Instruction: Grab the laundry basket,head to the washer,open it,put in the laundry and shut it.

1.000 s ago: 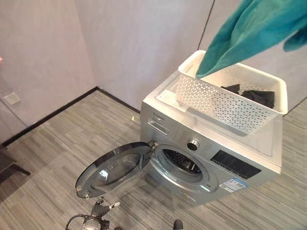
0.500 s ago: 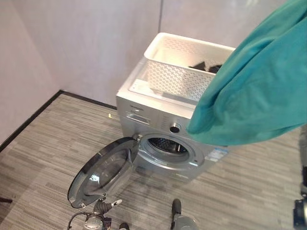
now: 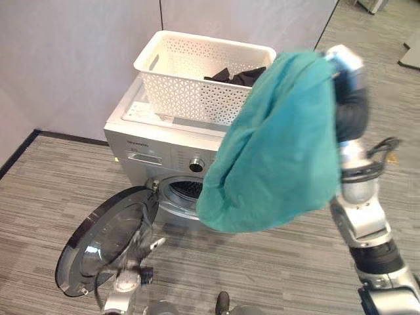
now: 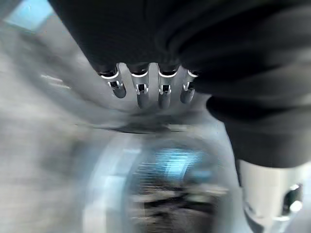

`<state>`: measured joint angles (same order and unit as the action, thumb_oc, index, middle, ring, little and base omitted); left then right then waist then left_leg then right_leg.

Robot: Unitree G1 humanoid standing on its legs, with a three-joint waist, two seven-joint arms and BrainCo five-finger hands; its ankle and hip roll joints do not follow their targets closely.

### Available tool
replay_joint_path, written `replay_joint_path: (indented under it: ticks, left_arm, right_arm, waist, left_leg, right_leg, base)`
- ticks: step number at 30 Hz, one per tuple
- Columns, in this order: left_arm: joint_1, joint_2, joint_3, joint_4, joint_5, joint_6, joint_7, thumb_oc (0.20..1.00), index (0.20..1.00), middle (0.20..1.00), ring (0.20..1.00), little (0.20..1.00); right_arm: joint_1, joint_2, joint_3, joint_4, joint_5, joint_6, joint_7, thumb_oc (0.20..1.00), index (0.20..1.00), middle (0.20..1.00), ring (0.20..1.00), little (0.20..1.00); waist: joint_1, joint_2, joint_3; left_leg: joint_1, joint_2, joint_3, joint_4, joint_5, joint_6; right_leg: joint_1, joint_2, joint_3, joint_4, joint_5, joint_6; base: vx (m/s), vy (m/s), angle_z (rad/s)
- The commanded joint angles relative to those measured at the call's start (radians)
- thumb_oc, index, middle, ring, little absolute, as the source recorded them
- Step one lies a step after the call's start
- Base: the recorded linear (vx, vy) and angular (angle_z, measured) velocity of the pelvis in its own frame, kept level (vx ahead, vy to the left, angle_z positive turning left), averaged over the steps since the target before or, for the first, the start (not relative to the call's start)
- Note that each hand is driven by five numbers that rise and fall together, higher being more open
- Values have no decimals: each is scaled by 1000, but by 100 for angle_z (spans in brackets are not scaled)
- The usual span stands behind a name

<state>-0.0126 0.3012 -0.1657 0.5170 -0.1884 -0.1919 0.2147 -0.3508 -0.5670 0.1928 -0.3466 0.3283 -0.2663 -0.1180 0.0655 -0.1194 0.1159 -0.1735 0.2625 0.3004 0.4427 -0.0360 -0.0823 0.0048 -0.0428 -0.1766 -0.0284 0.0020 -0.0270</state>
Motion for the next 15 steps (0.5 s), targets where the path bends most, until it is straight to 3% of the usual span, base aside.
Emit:
replay_joint_path:
  ticks: [1, 2, 3, 5, 10, 15]
  left_arm:
    - [-71, 76, -30, -95, 67, -58, 10, 1000, 1000, 1000, 1000, 1000]
    - [-88, 117, -39, -219, 78, -67, -21, 1000, 1000, 1000, 1000, 1000]
    - [-91, 137, -41, -285, 74, -69, -57, 1000, 1000, 1000, 1000, 1000]
    - [-99, 183, -41, -374, 69, -74, -107, 1000, 1000, 1000, 1000, 1000]
    - [-76, 283, 3, -593, 13, -65, -202, 1000, 1000, 1000, 1000, 1000]
    - [-29, 375, 15, -772, -116, -8, -320, 1000, 1000, 1000, 1000, 1000]
  right_arm:
    - [-71, 2, -27, -55, 101, -42, 59, 200, 200, 200, 200, 200]
    - [-66, 2, 3, -35, 130, -32, 87, 200, 200, 200, 200, 200]
    - [-50, 0, 2, -40, 131, -20, 100, 200, 200, 200, 200, 200]
    - [-22, -5, -15, -43, 119, -6, 119, 200, 200, 200, 200, 200]
    - [8, -9, -28, -41, 112, 20, 156, 200, 200, 200, 200, 200]
    - [53, -34, -67, -68, 69, 58, 178, 200, 200, 200, 200, 200]
  waist:
    - [14, 21, 16]
    - [17, 33, 27]
    - [5, 45, 25]
    - [-13, 64, 14]
    - [-8, 82, -4]
    - [3, 102, -3]
  left_leg:
    - [-25, -72, -78, -243, 53, -11]
    - [-7, -83, -229, -303, 54, -27]
    - [10, -85, -255, -341, 56, -24]
    - [20, -83, -259, -379, 86, -30]
    - [49, -94, -272, -403, 86, -35]
    - [82, -90, -252, -411, 94, -33]
  right_leg:
    - [148, -73, -82, -5, -161, 109]
    - [143, -77, -76, 8, -171, 107]
    - [143, -77, -83, 8, -173, 109]
    - [142, -73, -97, 10, -175, 106]
    - [160, -69, -103, 4, -178, 102]
    - [196, -58, -98, -12, -182, 93]
  base:
    - [-171, -89, 1]
    - [0, 0, 0]
    - [-10, 0, -7]
    - [43, 16, 6]
    - [56, -18, 11]
    - [83, -49, 0]
